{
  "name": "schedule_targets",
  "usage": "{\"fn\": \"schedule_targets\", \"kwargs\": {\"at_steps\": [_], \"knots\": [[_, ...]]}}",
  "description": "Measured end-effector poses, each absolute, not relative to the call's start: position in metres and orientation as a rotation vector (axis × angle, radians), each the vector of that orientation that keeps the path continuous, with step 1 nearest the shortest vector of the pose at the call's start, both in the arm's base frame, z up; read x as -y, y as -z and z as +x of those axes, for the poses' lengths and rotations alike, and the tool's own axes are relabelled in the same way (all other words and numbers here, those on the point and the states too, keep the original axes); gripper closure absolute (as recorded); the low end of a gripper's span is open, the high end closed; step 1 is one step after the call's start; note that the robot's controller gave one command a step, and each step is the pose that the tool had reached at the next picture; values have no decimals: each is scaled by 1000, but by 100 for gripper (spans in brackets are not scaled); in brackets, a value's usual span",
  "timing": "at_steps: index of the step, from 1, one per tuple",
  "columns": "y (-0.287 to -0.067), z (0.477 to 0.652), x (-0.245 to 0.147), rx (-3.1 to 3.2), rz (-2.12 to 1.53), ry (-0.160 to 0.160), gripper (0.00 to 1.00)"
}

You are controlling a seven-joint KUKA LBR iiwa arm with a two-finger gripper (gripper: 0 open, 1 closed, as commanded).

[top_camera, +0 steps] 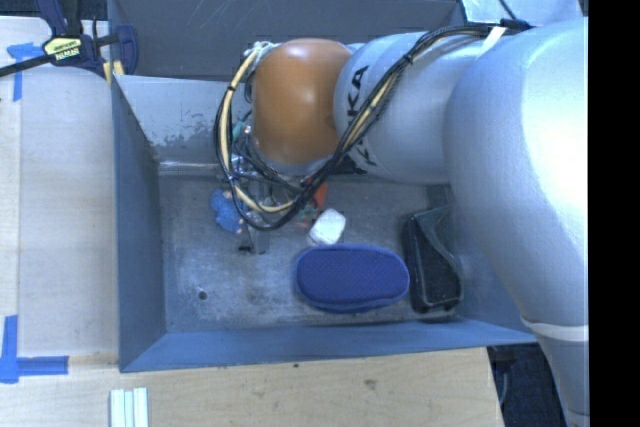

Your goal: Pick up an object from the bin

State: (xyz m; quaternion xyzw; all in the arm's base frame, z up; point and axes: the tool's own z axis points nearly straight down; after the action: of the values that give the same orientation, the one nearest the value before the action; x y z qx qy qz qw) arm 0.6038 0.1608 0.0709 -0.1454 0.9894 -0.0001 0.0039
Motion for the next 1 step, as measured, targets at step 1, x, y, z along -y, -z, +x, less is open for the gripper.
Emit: {"fn": "schedule_targets", "kwargs": {"at_steps": [1], "knots": [[-74,605,-162,-3096,-456,-2,100]]}}
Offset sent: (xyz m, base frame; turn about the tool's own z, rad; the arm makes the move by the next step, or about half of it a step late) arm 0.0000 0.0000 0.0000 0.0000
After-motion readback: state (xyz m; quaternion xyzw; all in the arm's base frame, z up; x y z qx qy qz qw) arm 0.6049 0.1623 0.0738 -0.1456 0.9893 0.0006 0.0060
